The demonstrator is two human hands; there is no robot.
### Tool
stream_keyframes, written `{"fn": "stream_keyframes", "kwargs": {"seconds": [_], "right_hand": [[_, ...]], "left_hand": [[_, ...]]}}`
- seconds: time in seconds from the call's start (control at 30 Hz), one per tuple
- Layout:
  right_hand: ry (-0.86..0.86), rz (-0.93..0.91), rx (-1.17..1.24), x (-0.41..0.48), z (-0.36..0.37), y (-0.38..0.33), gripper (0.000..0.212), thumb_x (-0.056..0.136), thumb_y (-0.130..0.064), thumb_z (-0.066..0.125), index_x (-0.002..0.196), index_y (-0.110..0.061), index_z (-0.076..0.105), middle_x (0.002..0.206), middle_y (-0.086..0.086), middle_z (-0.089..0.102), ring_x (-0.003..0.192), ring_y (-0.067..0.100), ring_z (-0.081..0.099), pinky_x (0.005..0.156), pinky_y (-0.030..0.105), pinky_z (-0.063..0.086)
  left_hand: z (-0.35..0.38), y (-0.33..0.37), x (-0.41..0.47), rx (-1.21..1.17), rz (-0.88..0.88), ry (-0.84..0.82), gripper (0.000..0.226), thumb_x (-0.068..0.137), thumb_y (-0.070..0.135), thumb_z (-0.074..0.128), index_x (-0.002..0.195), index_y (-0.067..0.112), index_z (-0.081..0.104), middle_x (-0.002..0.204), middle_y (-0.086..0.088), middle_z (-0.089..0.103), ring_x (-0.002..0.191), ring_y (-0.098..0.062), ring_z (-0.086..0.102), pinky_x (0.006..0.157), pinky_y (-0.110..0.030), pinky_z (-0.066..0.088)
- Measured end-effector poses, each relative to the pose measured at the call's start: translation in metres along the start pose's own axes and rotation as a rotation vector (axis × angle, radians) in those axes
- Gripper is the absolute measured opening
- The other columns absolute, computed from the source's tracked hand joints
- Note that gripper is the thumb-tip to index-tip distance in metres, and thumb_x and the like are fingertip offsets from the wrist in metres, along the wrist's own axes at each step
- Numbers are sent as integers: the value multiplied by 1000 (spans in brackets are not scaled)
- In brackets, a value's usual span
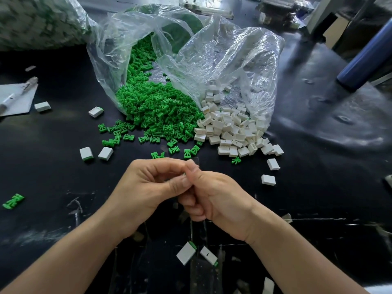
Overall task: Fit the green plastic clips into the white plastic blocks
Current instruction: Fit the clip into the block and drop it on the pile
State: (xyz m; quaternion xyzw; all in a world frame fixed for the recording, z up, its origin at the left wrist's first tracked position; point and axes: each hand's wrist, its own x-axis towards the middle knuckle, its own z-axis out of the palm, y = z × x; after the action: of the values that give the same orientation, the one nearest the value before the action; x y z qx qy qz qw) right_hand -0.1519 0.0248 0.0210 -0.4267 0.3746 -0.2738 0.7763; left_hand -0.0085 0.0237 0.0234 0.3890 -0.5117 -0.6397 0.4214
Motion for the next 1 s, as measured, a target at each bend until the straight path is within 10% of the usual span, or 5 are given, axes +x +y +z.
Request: {"fn": "stream_keyframes", "kwargs": {"seconds": [0.2,0.4,0.83,1.0], "right_hand": [[-56,-7,14,2,-4,-3,39,87,-52,32,89,-38,68,57,-7,43,49,5,35,48,17,29],[18,33,-120,1,-7,-2,52,73,-60,38,78,-12,56,55,-7,46,48,6,37,46,17,30],[141,-71,-362,-1,-1,2,41,75,-54,36,75,-17,52,57,-10,42,50,1,36,49,11,32],[186,-68,-445,3,-4,7,57,90,-47,32,110,1,56,64,-7,38,55,3,33,51,14,30]], "left_hand": [[-2,2,0,33,-24,13,21,64,10,77,83,3,73,62,-14,67,54,-24,63,55,-26,52],[-5,0,1,51,-63,24,22,69,16,61,85,10,75,66,-21,66,61,-29,63,66,-30,52],[-6,-4,2,-33,-129,26,22,63,7,60,79,-4,71,92,-25,70,86,-13,70,73,-24,56],[-4,-6,2,-97,-158,57,22,64,5,59,79,0,74,101,-11,72,83,-24,70,71,-28,57]]}}
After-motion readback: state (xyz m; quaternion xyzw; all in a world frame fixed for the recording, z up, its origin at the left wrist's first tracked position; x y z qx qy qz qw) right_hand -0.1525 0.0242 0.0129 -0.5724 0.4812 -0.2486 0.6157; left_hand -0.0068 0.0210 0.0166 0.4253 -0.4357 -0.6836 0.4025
